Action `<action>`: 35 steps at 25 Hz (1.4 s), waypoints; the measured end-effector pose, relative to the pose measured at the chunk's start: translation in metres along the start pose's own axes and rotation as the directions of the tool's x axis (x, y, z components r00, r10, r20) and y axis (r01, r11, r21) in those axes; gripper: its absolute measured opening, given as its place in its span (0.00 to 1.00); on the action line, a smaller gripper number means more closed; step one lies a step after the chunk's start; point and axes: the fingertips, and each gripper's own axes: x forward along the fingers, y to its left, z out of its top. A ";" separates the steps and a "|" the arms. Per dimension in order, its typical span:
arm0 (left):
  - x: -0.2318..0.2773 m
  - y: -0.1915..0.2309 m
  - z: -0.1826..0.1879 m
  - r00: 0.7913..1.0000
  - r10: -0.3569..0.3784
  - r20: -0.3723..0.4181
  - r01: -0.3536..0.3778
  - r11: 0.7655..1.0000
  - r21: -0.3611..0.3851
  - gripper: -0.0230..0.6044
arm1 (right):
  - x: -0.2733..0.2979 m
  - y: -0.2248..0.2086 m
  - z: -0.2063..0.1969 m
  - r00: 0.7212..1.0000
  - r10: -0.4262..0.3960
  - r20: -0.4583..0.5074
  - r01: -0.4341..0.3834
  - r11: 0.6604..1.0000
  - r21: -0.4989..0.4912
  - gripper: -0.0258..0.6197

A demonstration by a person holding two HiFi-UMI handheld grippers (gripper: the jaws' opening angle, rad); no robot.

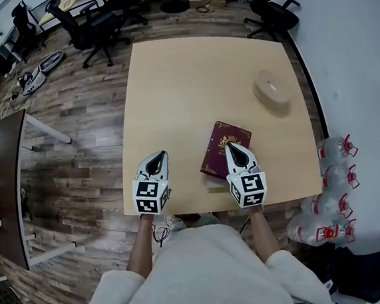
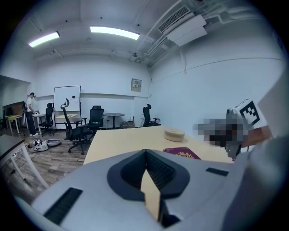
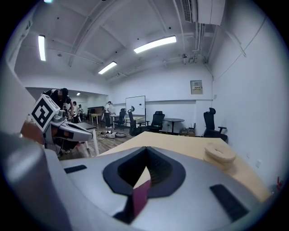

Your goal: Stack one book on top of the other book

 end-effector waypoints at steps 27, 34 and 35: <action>-0.025 0.001 0.009 0.999 0.011 0.048 -0.011 1.000 0.003 0.05 | -0.018 0.004 0.011 0.999 -0.017 0.037 0.017 1.000 0.003 0.04; -0.025 0.003 0.007 0.999 0.009 0.044 -0.010 1.000 0.002 0.05 | -0.017 0.007 0.009 0.999 -0.017 0.033 0.017 1.000 0.001 0.04; -0.025 0.004 0.007 0.999 0.010 0.044 -0.010 1.000 0.002 0.05 | -0.017 0.007 0.009 0.999 -0.016 0.032 0.016 1.000 0.000 0.04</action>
